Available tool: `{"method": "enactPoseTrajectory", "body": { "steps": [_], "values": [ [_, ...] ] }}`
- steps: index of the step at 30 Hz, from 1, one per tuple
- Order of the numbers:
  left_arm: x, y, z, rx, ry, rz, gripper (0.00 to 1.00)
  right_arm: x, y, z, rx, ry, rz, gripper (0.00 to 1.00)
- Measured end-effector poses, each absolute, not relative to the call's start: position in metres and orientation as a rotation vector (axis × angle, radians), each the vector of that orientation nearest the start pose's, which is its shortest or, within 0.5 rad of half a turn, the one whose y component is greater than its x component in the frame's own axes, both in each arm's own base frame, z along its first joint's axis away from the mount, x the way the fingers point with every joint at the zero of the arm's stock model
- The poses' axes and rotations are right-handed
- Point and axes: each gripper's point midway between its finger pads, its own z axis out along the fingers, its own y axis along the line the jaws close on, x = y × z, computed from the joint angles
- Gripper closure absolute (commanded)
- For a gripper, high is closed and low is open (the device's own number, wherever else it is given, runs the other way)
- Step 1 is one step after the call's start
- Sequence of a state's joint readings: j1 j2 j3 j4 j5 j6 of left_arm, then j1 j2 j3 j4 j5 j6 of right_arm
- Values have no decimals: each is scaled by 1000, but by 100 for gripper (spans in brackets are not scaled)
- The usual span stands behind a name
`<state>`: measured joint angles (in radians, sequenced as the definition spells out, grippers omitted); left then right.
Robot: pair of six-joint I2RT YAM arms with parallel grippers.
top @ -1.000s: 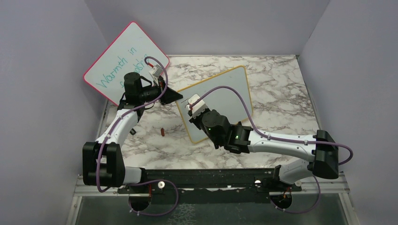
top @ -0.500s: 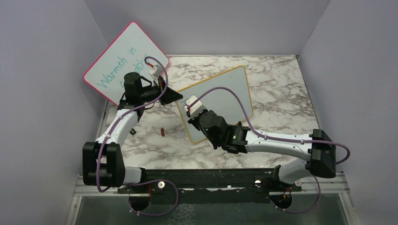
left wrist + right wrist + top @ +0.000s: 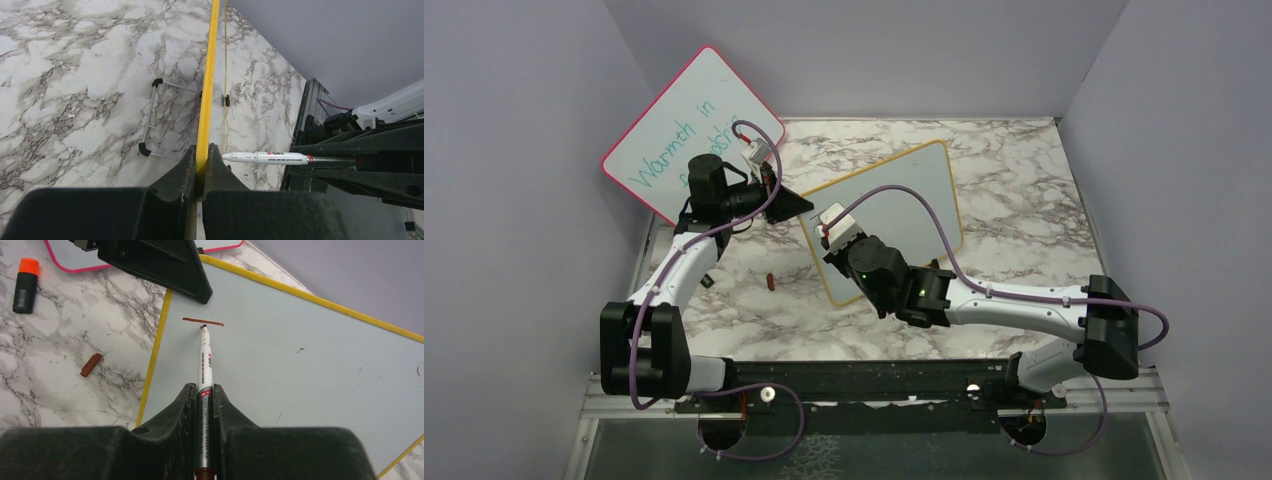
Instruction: Write a sentence on the whiteboard
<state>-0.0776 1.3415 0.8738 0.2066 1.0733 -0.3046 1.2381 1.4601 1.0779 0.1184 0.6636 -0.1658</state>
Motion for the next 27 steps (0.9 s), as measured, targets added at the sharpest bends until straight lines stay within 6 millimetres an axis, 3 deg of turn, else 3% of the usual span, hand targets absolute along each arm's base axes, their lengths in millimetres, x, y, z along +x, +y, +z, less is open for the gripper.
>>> {"method": "enactPoseTrajectory", "body": {
  "steps": [27],
  "values": [
    [325, -186, 237, 576, 1773, -1239, 100, 248, 369, 241, -745, 1634, 167, 99]
  ]
}}
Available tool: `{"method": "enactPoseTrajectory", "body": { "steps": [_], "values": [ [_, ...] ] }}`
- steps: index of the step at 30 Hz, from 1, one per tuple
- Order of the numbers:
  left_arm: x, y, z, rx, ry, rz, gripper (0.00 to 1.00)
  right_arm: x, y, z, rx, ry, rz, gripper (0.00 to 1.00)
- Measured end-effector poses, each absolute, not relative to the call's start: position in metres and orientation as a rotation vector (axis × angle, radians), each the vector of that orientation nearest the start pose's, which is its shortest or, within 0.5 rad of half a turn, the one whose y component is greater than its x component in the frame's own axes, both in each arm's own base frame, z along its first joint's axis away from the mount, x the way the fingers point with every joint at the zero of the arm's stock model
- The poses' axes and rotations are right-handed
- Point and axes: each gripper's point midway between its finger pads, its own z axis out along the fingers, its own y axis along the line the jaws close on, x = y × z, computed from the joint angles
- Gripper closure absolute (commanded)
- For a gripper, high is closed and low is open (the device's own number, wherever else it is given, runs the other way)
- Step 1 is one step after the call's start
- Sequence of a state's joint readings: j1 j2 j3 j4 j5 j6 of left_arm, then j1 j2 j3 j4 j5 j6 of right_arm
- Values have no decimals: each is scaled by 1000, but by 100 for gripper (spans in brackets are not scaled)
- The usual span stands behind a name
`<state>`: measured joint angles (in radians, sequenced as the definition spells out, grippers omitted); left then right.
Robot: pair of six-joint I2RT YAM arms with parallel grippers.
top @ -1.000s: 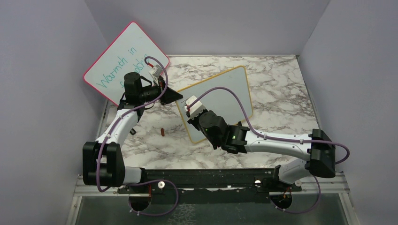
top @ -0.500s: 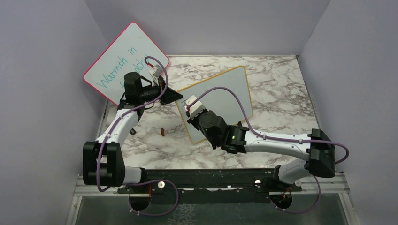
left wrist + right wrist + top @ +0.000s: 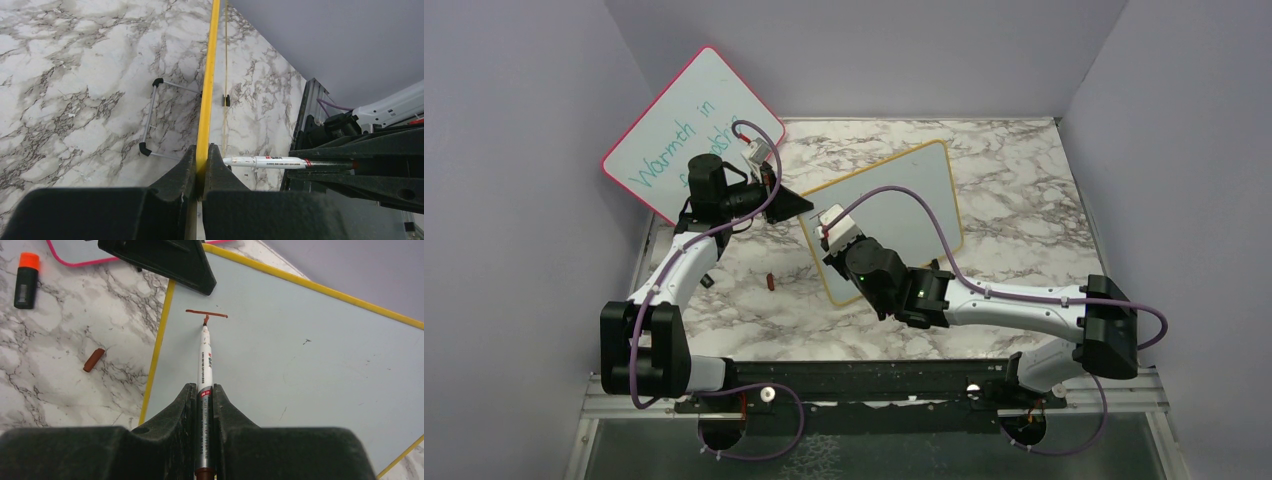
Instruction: Write a sentence on the whiteboard
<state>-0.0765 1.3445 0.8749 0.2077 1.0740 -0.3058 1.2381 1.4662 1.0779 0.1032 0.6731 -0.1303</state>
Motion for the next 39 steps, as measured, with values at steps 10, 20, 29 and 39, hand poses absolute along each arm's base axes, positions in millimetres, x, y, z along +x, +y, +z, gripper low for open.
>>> {"method": "enactPoseTrajectory", "body": {
  "steps": [10, 20, 29, 39],
  "values": [
    [325, -185, 236, 573, 1775, -1239, 100, 242, 366, 230, -751, 1678, 169, 100],
    [325, -185, 236, 573, 1776, -1239, 100, 239, 361, 223, -751, 1715, 166, 100],
    [325, -185, 236, 574, 1775, -1240, 100, 237, 357, 218, -760, 1741, 159, 99],
    [325, -185, 236, 575, 1775, -1241, 100, 235, 355, 215, -775, 1755, 156, 100]
  ]
}}
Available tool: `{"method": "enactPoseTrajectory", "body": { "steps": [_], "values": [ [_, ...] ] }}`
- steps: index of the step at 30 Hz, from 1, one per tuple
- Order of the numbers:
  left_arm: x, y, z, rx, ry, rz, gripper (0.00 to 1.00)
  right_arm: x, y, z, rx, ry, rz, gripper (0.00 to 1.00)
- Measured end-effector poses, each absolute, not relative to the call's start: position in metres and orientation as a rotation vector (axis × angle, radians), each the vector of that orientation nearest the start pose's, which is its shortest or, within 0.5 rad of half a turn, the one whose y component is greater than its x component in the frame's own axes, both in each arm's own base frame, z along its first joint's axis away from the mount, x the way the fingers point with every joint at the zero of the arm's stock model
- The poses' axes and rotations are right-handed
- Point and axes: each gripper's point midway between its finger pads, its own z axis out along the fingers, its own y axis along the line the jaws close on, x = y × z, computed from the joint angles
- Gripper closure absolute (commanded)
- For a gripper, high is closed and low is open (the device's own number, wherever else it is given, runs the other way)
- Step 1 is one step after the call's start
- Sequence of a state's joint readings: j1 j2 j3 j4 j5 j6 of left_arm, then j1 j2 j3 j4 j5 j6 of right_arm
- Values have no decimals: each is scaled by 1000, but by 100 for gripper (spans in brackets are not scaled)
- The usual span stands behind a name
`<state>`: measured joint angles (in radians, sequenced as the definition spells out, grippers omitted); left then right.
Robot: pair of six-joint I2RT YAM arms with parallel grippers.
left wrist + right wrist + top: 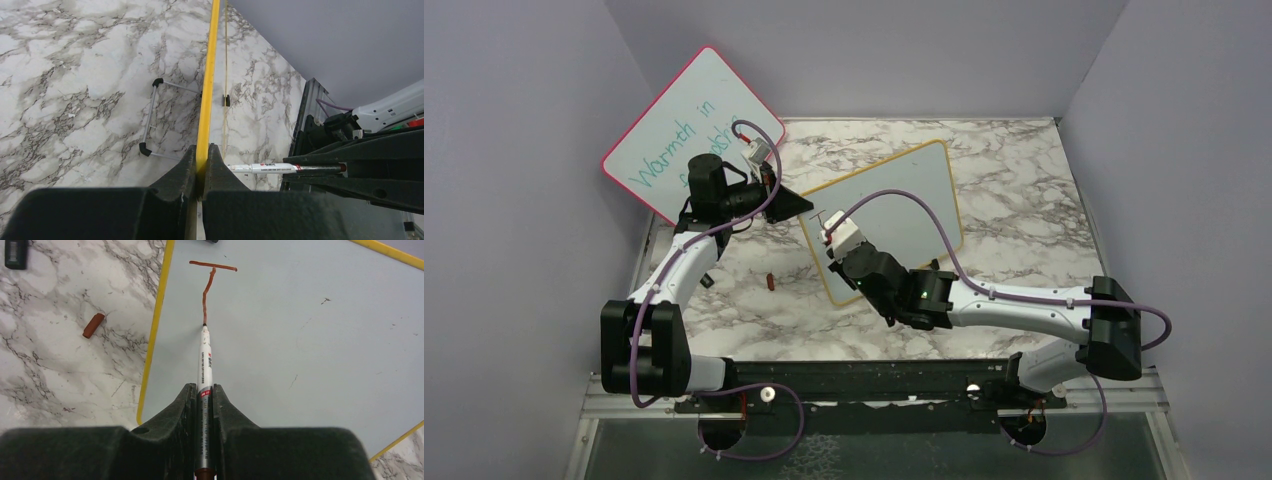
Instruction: Write a sentence on the whiteboard
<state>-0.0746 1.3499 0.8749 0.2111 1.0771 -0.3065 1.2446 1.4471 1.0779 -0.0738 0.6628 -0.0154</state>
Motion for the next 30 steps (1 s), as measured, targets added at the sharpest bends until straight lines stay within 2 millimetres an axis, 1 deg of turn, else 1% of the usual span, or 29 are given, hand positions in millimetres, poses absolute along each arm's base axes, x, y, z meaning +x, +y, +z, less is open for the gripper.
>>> {"method": "enactPoseTrajectory", "body": {
  "steps": [5, 9, 14, 18, 25, 30],
  "values": [
    [325, -185, 236, 575, 1775, -1242, 100, 233, 354, 213, -768, 1764, 165, 99],
    [325, -185, 236, 576, 1774, -1243, 100, 231, 348, 215, -761, 1760, 174, 99],
    [325, -185, 236, 577, 1774, -1244, 100, 230, 343, 227, -721, 1734, 205, 100],
    [325, -185, 236, 577, 1773, -1244, 100, 233, 344, 236, -681, 1714, 217, 99],
    [325, -185, 236, 577, 1773, -1244, 100, 237, 344, 240, -661, 1693, 200, 100],
    [325, -185, 236, 577, 1773, -1244, 100, 240, 346, 235, -664, 1694, 183, 99]
  ]
}}
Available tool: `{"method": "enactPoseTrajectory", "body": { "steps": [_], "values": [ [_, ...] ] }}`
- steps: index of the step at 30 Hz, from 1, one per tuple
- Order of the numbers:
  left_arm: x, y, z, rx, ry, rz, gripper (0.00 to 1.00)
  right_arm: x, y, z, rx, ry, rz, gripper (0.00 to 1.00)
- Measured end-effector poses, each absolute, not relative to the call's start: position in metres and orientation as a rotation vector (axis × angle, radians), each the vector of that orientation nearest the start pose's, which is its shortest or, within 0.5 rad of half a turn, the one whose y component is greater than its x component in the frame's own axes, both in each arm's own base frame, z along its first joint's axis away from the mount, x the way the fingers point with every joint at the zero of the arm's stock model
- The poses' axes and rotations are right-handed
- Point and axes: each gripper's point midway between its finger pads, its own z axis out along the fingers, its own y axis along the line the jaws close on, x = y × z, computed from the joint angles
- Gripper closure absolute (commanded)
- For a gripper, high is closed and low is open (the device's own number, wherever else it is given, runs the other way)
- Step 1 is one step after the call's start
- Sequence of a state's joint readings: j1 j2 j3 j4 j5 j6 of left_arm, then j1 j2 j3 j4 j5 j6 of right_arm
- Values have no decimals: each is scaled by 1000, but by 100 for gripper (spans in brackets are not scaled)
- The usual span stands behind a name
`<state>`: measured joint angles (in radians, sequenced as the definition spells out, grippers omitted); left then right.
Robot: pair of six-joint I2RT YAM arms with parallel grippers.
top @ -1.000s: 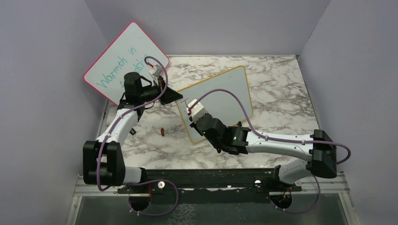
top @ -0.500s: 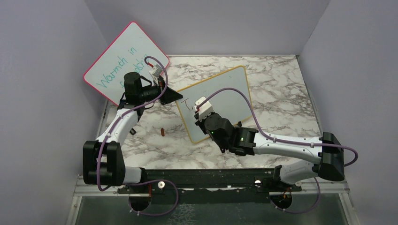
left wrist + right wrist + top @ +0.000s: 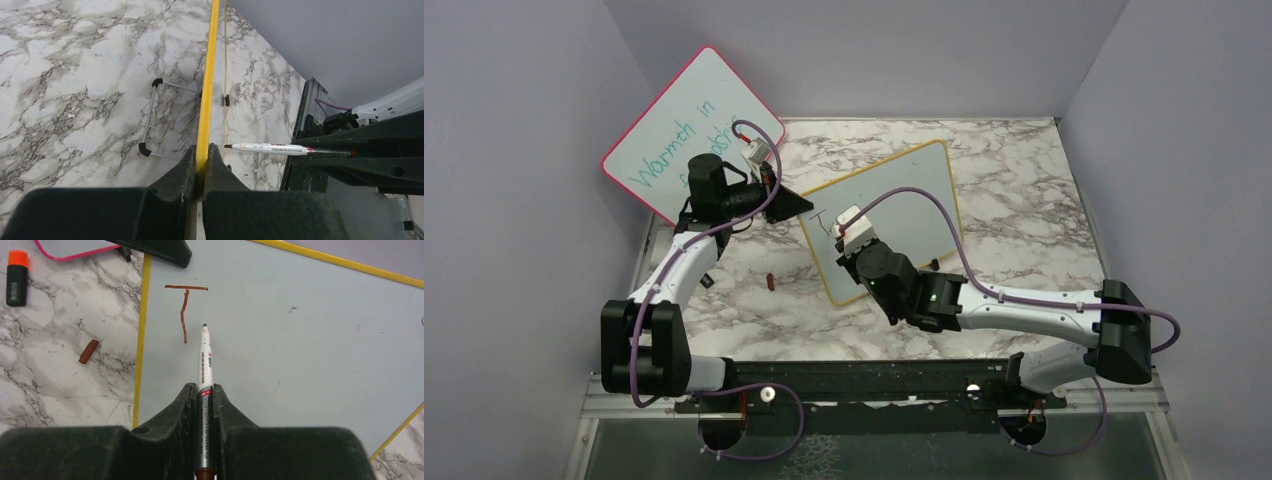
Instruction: Write a sentence on the whiteboard
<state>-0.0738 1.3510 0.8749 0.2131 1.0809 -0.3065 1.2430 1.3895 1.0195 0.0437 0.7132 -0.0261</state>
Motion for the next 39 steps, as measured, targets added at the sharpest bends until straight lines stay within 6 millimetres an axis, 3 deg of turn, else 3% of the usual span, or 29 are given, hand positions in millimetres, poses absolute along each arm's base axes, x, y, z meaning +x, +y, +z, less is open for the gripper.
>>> {"method": "enactPoseTrajectory", "body": {
  "steps": [39],
  "values": [
    [326, -185, 235, 574, 1776, -1246, 100, 241, 345, 213, -718, 1741, 148, 99]
  ]
}}
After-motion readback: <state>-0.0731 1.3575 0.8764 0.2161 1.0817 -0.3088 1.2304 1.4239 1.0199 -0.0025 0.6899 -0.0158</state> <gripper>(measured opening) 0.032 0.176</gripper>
